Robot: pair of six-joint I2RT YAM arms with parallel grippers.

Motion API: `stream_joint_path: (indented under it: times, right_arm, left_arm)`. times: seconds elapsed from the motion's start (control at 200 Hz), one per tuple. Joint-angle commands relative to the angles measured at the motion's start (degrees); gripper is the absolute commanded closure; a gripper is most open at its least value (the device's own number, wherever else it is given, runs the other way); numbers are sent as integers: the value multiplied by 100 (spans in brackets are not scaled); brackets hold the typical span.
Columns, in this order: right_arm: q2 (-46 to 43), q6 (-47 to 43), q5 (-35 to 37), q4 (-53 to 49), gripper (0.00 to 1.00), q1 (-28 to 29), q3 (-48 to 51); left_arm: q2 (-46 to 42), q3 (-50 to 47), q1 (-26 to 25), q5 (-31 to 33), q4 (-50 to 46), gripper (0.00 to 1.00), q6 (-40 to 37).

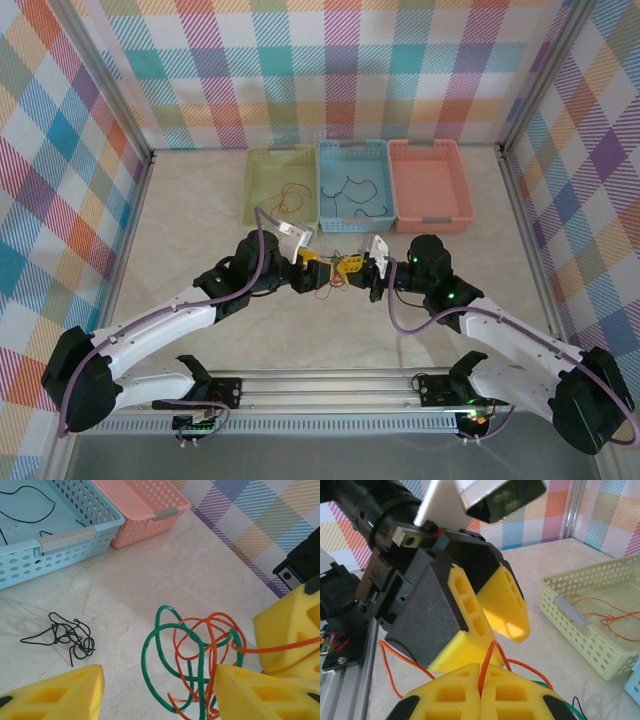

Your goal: Untangle the cables

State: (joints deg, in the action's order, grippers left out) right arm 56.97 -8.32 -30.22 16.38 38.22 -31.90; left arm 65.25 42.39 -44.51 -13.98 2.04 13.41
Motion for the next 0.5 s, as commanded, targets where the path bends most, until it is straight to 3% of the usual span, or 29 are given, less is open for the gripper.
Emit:
stream_joint_path:
  times: [0.0,0.275,0.495]
  right_arm:
    - [-16,13,-417,-155,100,-16,-208]
    - [312,104,-645,-83,100,-16,-333]
    - [262,216,-977,-123,100,-16,-560]
  left_arm:
    - [49,204,-104,-134,44,39,-172]
    - [280,284,-147,-210,47,37,-146]
    - [545,372,-162,134,-45,47,21]
